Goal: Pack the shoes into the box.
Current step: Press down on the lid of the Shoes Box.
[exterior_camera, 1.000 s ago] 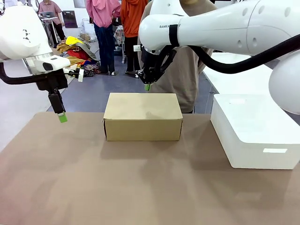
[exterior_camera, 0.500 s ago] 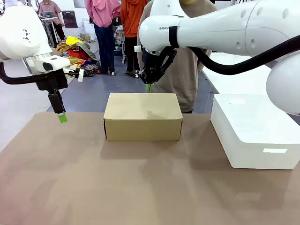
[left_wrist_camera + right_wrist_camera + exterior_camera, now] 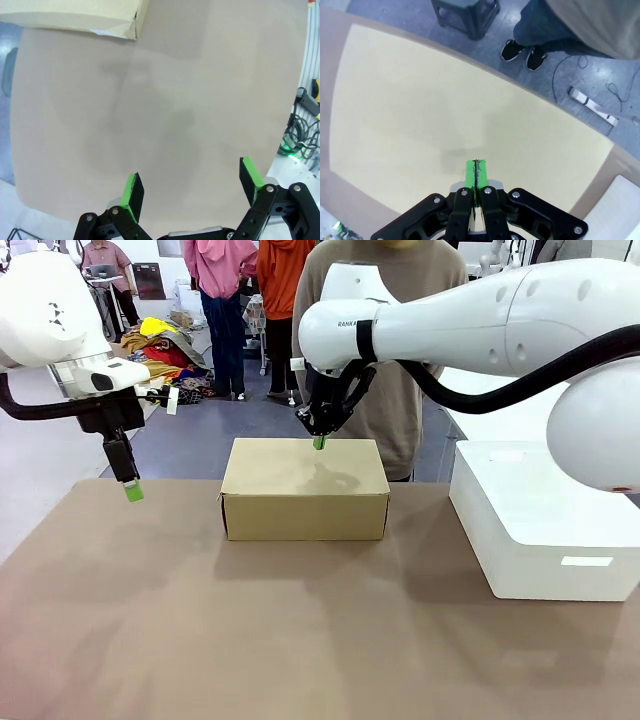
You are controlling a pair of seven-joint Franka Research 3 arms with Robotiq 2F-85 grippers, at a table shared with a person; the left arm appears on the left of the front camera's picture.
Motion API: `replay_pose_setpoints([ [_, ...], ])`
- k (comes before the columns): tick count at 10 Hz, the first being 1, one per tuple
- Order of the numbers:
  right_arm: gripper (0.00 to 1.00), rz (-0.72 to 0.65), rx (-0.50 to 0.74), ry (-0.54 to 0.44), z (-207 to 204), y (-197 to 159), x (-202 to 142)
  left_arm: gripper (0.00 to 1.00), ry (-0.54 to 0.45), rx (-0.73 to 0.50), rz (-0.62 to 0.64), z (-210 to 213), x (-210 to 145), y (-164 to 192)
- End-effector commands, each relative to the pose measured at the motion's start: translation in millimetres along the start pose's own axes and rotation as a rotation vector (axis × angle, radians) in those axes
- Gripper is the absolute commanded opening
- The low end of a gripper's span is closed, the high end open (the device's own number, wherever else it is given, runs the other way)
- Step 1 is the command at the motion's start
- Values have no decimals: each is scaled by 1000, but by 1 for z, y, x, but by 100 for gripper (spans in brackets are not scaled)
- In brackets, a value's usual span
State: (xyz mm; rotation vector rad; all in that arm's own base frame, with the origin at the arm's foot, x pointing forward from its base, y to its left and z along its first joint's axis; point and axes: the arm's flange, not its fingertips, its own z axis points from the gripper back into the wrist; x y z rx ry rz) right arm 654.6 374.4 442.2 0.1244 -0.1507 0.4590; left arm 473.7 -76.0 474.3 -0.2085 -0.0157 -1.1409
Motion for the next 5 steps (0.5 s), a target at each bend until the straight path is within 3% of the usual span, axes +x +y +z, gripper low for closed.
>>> replay_pose_setpoints([
  [1,0,-54,18,-1,-1,3,18,100,-10,-10,-11,2,-3,0],
  [5,0,-71,2,31,-30,2,15,100,-10,-10,-11,2,-3,0],
])
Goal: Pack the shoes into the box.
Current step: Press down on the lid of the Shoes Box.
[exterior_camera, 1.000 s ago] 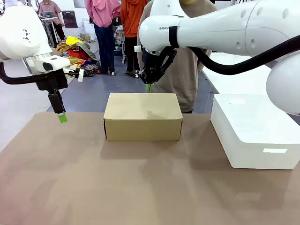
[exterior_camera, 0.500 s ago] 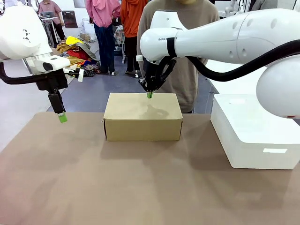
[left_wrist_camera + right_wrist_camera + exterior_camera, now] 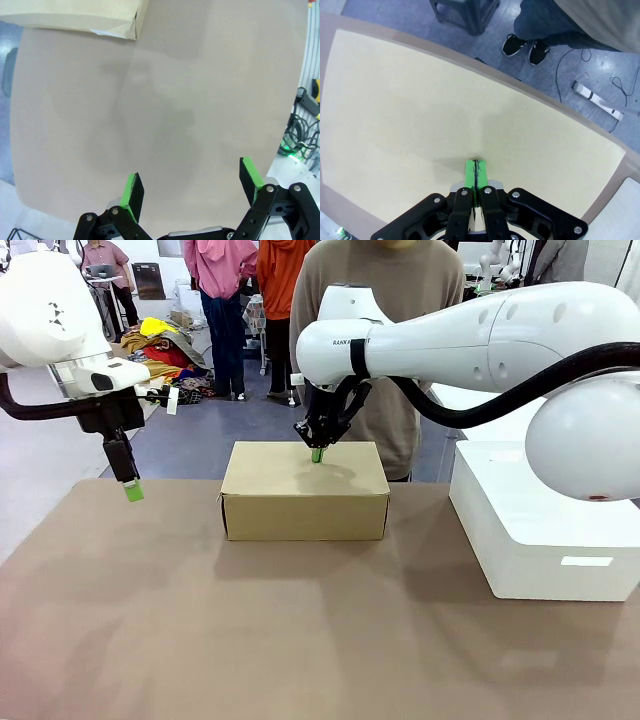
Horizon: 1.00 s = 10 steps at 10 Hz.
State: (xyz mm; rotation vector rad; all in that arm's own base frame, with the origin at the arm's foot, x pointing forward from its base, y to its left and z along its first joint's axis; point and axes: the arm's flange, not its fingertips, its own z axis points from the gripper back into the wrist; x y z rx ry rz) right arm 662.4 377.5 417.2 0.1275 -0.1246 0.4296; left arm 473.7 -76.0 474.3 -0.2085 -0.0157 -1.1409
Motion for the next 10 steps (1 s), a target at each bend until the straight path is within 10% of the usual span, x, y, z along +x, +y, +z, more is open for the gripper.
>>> replay_pose_setpoints([
  [1,0,-42,-11,7,-8,5,10,100,-10,-10,-11,2,-3,0],
  [10,0,169,22,13,115,6,-73,100,-10,-10,-11,2,-3,0],
])
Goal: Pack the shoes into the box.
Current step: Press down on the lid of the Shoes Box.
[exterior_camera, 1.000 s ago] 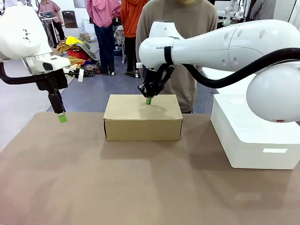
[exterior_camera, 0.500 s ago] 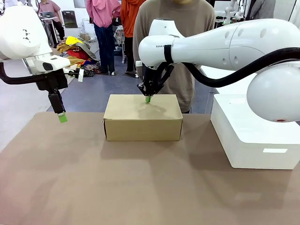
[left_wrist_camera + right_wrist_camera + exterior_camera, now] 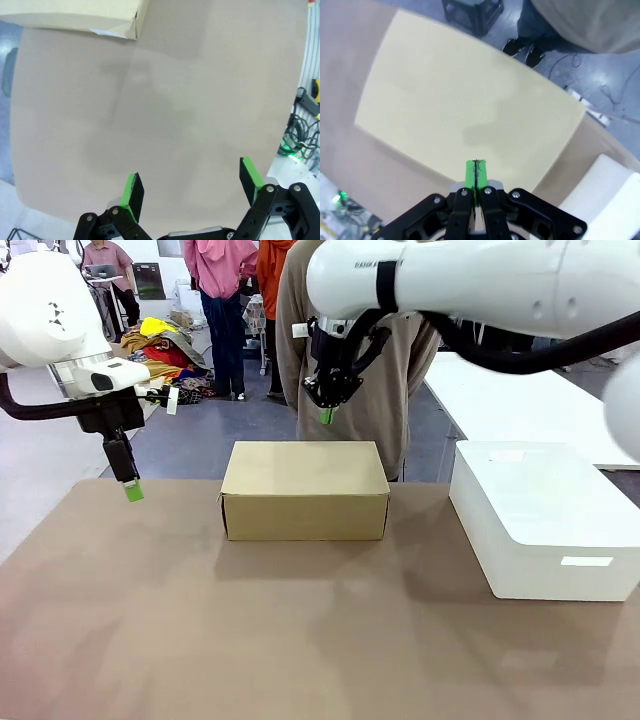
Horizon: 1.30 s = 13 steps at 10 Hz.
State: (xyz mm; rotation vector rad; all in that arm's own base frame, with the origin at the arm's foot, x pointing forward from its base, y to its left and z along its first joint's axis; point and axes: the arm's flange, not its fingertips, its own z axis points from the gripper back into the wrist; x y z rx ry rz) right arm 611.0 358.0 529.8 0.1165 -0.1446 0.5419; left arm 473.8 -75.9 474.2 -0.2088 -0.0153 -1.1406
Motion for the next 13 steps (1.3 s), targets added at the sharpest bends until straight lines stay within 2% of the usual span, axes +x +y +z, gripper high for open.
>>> replay_pose_setpoints([
  [1,0,83,20,17,4,-4,-57,100,-10,-9,-11,2,-3,0],
  [7,0,182,45,-4,22,-27,-171,100,-10,-9,-11,2,-3,0],
  [8,20,179,39,6,13,-38,-205,100,-10,-9,-11,2,-3,0],
  [10,60,180,39,15,12,-38,-208,100,-10,-9,-11,2,-3,0],
  [12,100,212,12,5,7,-46,-229,100,-10,-9,-11,2,-3,0],
  [13,100,221,-5,-1,4,-47,-237,100,-10,-9,-11,2,-3,0],
])
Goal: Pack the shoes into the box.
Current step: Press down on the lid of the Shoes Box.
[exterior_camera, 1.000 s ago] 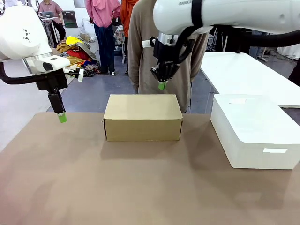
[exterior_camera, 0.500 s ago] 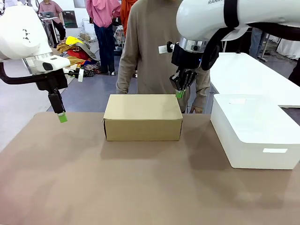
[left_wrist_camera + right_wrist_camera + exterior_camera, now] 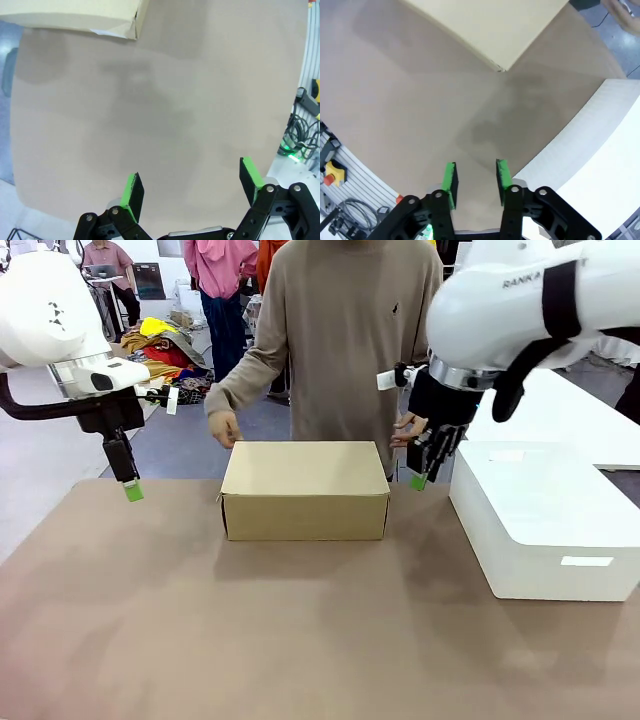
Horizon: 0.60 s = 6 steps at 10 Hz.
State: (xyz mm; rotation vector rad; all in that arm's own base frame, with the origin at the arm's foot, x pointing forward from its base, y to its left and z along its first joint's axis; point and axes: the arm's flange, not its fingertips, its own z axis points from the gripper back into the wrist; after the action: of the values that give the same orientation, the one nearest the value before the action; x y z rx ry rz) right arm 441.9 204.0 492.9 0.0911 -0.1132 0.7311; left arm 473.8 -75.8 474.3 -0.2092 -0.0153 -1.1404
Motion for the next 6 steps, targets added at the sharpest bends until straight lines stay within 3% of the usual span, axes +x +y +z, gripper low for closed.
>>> replay_pose_setpoints([
  [1,100,44,-19,-29,-6,0,-14,100,-10,-9,-11,2,-3,0],
  [6,100,97,-27,-86,-31,-5,-14,100,-10,-9,-11,2,-3,0],
])
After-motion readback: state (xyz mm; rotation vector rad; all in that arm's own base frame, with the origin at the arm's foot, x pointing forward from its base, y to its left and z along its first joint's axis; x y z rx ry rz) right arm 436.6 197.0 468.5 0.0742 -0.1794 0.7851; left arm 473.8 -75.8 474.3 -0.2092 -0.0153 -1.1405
